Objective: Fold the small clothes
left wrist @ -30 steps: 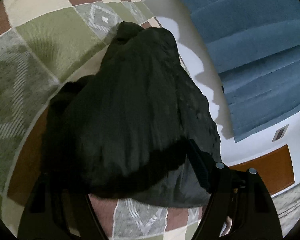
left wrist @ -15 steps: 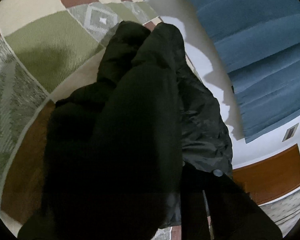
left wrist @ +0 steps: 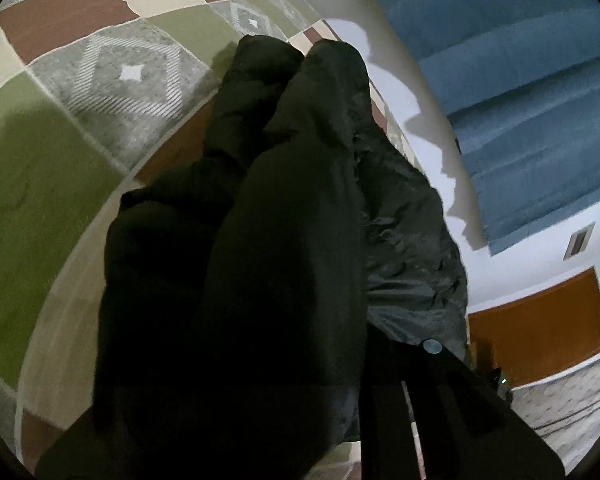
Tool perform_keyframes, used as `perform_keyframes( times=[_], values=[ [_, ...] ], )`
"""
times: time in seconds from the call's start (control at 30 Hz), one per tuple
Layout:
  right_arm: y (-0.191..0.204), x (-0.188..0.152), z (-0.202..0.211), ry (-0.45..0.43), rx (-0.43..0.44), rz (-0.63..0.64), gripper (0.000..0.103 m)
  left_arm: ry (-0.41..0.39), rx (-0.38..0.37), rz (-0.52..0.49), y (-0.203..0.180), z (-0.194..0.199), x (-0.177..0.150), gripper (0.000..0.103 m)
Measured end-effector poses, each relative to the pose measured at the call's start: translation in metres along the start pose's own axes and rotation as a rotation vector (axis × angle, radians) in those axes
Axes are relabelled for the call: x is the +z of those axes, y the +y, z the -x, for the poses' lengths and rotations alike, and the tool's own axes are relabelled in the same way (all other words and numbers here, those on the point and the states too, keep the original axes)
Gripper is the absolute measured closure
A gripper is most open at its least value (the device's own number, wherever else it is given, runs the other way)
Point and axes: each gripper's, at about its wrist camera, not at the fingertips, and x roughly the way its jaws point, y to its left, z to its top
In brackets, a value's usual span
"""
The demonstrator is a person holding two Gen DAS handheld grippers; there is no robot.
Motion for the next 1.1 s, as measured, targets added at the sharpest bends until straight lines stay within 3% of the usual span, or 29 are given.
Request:
perform_keyframes(
  times=[0.17,0.27,0.4,0.53,0.67,0.77,0.97,1.1],
  values=[
    [-0.002,0.005,0.006,-0.016,0.028,-0.015,0.075,-0.004,0.001,0.016,0.004,0.006,-0.002,0.07],
    [0.002,0.003,0.023,-0.049,-0.025,0.034,0.061,-0.015,0.012,0.006,0.005,0.023,-0.009,0.05],
    [-0.01,-0.002,0.057,-0.097,-0.064,0.023,0.053,-0.033,0.069,-0.055,0.008,0.049,-0.02,0.046],
    [-0.027,0.002,0.099,-0.188,-0.126,-0.013,0.052,-0.146,0.135,-0.094,0.014,0.091,-0.02,0.045],
    [-0.018,0.016,0.122,-0.256,-0.131,0.013,0.052,-0.22,0.131,-0.129,0.007,0.11,-0.003,0.036],
    [0.007,0.04,0.109,-0.258,-0.128,0.103,0.052,-0.165,0.079,-0.206,-0.011,0.088,0.023,0.031],
    [0.046,0.088,0.039,-0.132,-0.126,0.233,0.052,-0.067,0.12,-0.309,-0.045,0.018,0.079,0.031],
    [0.064,0.107,0.009,-0.106,-0.271,0.367,0.052,-0.034,0.171,-0.364,-0.059,-0.014,0.107,0.031]
  ],
)
